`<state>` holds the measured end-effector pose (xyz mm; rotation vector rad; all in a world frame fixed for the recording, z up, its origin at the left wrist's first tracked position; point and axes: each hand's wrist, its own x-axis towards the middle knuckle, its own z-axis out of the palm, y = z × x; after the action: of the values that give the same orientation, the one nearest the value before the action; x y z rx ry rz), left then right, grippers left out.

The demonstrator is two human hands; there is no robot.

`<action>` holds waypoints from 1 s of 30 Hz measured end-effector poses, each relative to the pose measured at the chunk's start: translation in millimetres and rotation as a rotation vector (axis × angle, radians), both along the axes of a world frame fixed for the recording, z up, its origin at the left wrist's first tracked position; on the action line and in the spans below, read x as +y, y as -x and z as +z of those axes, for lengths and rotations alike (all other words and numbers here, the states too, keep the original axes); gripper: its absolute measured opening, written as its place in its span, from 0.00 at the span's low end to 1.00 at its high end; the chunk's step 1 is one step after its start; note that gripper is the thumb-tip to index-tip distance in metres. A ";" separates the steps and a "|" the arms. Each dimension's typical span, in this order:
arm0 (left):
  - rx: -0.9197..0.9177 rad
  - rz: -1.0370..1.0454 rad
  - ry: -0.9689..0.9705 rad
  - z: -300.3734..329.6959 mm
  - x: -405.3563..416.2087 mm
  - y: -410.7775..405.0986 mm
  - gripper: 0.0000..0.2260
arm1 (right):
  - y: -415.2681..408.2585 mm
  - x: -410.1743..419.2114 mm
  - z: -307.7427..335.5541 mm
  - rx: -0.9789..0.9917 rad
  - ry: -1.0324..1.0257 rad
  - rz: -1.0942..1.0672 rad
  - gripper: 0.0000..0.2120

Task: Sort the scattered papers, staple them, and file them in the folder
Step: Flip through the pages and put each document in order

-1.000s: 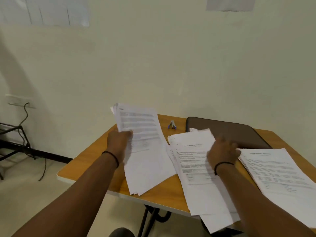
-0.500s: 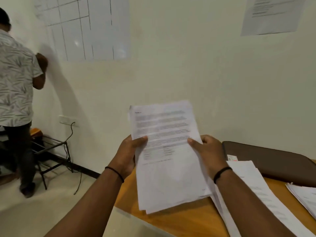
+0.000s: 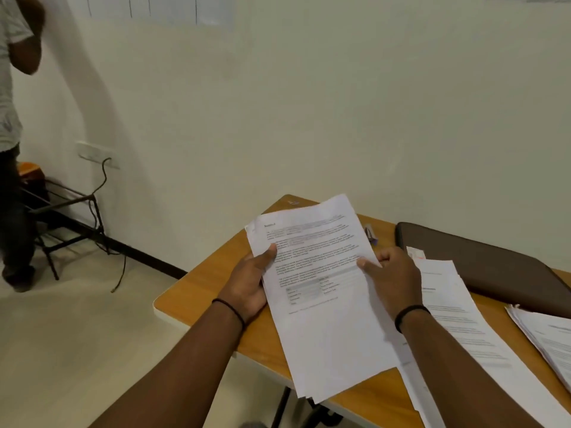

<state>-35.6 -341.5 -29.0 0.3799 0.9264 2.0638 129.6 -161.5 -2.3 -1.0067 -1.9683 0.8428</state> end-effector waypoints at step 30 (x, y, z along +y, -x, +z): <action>0.186 0.164 0.190 8.4 -23.4 16.4 0.12 | -18.7 18.9 -14.8 -0.296 -0.028 -0.084 0.05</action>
<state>-52.0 -364.9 -20.7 0.4103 1.2924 2.0899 148.3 -142.6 -17.2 -1.2462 -2.1585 0.6470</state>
